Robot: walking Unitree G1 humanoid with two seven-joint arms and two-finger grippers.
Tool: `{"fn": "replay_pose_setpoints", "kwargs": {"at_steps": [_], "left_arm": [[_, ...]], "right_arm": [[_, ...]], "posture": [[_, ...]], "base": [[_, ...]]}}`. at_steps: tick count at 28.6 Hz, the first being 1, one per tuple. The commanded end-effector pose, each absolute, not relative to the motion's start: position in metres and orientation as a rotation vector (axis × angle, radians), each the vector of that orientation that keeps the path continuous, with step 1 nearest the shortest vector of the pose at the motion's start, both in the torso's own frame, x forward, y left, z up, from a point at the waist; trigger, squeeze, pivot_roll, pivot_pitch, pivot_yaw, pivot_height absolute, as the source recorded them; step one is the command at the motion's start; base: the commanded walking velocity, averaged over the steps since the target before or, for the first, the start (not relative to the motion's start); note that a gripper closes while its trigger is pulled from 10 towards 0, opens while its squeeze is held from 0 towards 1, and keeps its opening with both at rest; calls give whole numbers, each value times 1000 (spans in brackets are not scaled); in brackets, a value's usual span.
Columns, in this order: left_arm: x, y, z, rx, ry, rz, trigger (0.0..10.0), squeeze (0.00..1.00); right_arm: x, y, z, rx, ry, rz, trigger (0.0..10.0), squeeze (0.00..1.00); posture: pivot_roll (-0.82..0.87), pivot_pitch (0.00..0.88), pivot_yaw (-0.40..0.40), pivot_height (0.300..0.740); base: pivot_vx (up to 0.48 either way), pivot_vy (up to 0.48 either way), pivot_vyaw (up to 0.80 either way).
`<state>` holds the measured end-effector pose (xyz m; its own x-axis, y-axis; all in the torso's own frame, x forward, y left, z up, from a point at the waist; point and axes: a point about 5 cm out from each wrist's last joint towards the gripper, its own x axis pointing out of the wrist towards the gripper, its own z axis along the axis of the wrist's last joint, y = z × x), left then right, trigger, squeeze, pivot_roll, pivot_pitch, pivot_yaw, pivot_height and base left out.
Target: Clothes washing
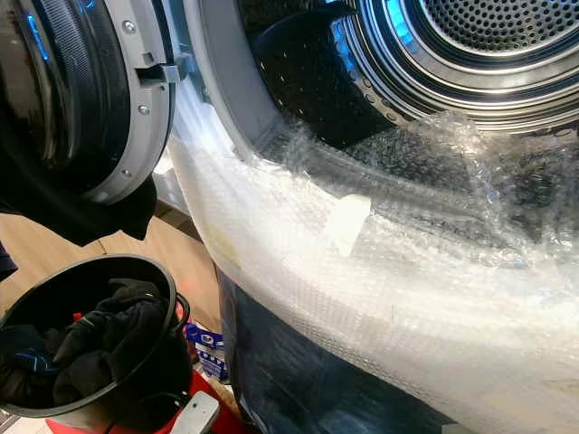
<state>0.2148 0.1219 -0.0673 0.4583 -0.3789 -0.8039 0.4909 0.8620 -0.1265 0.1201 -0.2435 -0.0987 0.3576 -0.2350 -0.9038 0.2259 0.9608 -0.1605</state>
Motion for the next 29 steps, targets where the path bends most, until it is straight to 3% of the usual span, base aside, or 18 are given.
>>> {"fn": "replay_pose_setpoints", "kwargs": {"at_steps": [1,4,7,18,23,24,29], "left_arm": [[221,146,-64,275,858,-443,10000,0],[222,146,-64,278,857,-448,10000,0],[222,137,-63,310,865,-557,10000,0],[223,134,-62,297,839,-576,10000,0],[222,133,-62,293,841,-577,10000,0],[222,133,-62,292,842,-576,10000,0],[221,133,-63,283,843,-568,10000,0]], "right_arm": [[218,-182,-67,-82,907,-59,10000,0],[218,-182,-67,-85,908,-61,10000,0],[206,-189,-73,-313,932,1,10000,0],[204,-190,-74,-353,945,18,10000,0],[176,-208,-86,-476,1119,2,10000,0],[164,-218,-90,-342,1178,-128,10000,0],[144,-230,-94,-210,1238,-261,10000,0]], "posture": [[231,0,-81,740],[230,0,-81,740],[227,0,-84,740],[226,0,-89,740],[232,0,-96,740],[237,0,-100,740],[234,0,-101,740]], "base": [[0,0,0],[0,0,0],[0,0,0],[0,0,0],[0,0,0],[0,0,0],[0,0,0]]}}
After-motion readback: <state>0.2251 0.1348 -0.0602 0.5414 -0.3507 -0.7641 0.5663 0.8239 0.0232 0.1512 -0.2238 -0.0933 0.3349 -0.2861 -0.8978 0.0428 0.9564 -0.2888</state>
